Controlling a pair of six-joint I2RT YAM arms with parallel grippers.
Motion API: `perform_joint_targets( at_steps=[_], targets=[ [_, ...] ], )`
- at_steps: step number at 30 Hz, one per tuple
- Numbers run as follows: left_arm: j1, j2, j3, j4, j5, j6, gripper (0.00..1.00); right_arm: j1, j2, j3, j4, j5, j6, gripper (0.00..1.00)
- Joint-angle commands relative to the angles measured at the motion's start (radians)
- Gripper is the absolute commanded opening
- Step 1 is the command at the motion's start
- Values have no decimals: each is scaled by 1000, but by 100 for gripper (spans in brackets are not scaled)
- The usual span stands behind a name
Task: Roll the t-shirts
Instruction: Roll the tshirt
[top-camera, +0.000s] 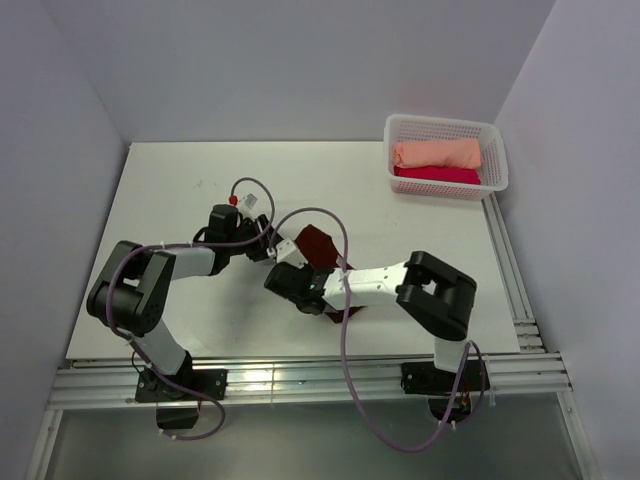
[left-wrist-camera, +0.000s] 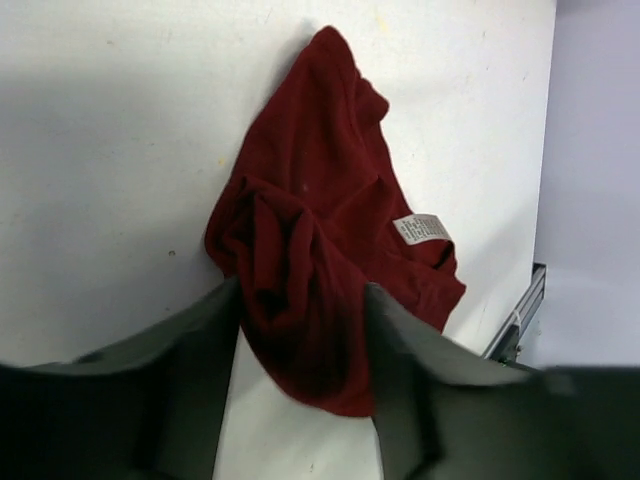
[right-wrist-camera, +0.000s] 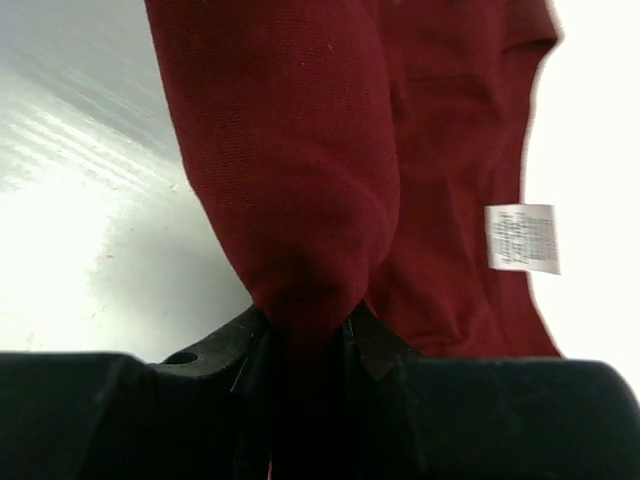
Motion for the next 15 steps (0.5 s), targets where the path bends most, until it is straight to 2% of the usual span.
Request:
perform_joint_targets(
  at_steps=[1, 2, 5, 8, 12, 15],
  targets=[
    [19, -68, -39, 92, 19, -18, 58, -70, -84, -59, 94, -301, 45, 0],
    [22, -87, -61, 119, 21, -27, 65, -87, -91, -80, 107, -425, 48, 0],
    [39, -126, -102, 164, 13, -39, 76, -174, -99, -114, 149, -602, 70, 0],
    [46, -160, -137, 193, 8, -48, 80, -246, -110, -151, 197, -766, 84, 0],
    [48, -176, -159, 224, 5, -53, 81, -348, -133, -211, 289, -1060, 129, 0],
    [48, -170, -177, 274, 13, -68, 81, -437, -124, -269, 396, -1209, 181, 0]
  ],
)
